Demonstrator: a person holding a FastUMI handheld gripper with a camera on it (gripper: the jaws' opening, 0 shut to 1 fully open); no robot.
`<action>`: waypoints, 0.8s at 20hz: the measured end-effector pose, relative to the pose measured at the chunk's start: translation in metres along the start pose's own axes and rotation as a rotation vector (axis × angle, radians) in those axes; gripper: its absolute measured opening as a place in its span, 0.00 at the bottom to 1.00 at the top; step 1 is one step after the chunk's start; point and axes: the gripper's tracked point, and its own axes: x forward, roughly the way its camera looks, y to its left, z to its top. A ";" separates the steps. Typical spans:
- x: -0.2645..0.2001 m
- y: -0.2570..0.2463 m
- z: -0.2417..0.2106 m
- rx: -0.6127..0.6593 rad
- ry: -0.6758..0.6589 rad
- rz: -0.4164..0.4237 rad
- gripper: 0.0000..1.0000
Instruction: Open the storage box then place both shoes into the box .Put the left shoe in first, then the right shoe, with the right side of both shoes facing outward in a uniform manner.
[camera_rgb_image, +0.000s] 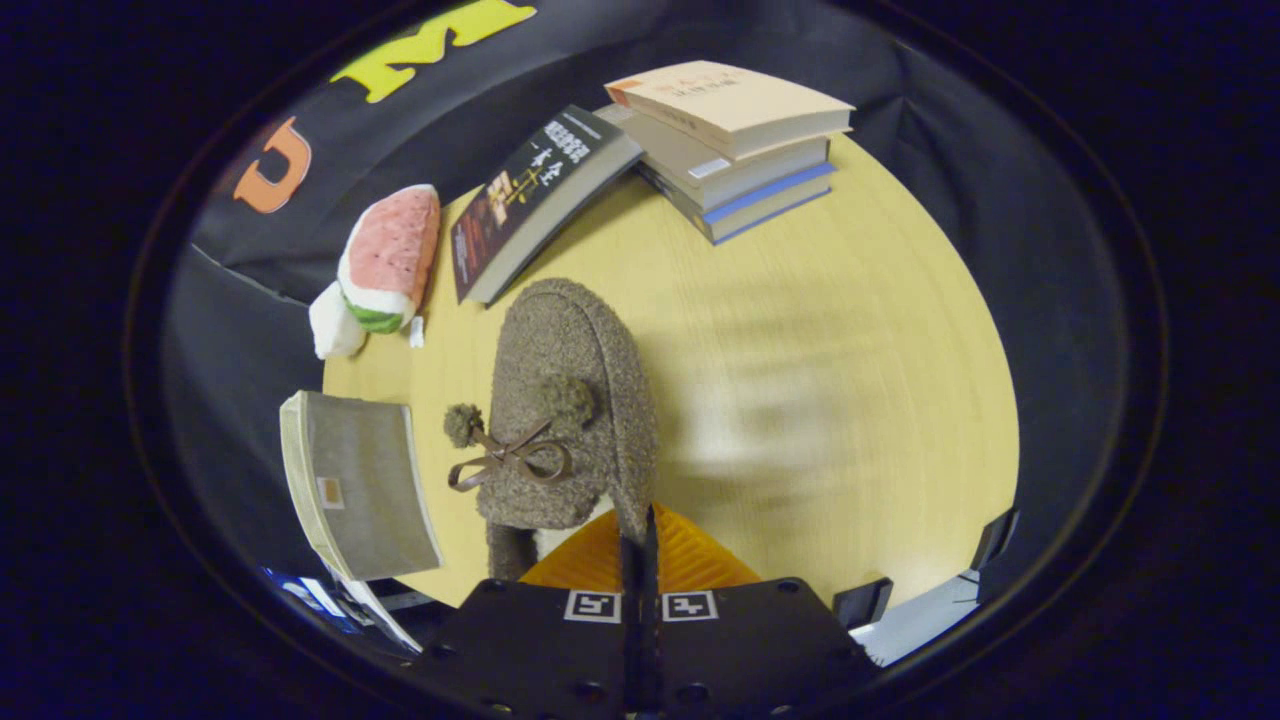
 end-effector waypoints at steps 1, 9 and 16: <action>-0.009 0.011 -0.004 -0.007 0.004 0.006 0.00; -0.073 0.158 -0.036 -0.178 -0.008 0.112 0.00; -0.067 0.311 -0.082 -0.247 0.033 0.190 0.01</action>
